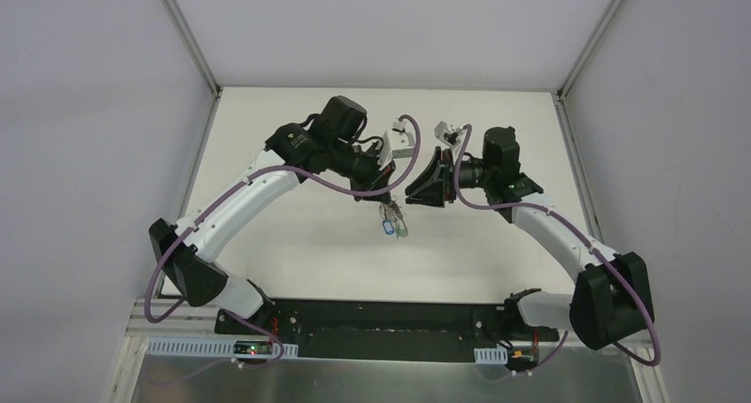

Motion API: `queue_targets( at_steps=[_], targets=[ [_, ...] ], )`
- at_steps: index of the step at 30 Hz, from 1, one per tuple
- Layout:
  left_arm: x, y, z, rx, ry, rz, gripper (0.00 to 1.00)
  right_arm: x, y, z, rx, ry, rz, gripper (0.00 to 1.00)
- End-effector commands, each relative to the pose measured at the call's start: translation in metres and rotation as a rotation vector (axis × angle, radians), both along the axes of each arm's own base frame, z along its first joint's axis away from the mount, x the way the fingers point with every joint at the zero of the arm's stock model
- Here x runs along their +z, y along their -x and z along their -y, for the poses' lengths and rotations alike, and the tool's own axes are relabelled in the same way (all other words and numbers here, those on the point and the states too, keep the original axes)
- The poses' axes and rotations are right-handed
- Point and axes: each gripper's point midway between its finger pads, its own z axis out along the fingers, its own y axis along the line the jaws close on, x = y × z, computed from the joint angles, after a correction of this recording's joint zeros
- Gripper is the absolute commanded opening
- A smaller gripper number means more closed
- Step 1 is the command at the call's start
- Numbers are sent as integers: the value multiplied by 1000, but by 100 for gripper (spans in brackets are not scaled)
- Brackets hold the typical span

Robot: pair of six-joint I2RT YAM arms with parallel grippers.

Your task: Put the keys on the keyring

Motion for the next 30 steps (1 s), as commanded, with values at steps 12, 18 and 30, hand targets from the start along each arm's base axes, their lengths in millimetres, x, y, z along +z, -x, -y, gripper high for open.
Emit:
queue_targets(
  at_steps=[12,18,30],
  targets=[
    [0,6,14,-28,13,-101,0,30,17,-15,92,-40,93,37],
    [-1,5,18,-28,20,-116,0,23,18,-19,101,-32,84,34],
    [-1,6,20,-34,31,-128,0,20,14,-22,91,-24,74,23]
  ],
)
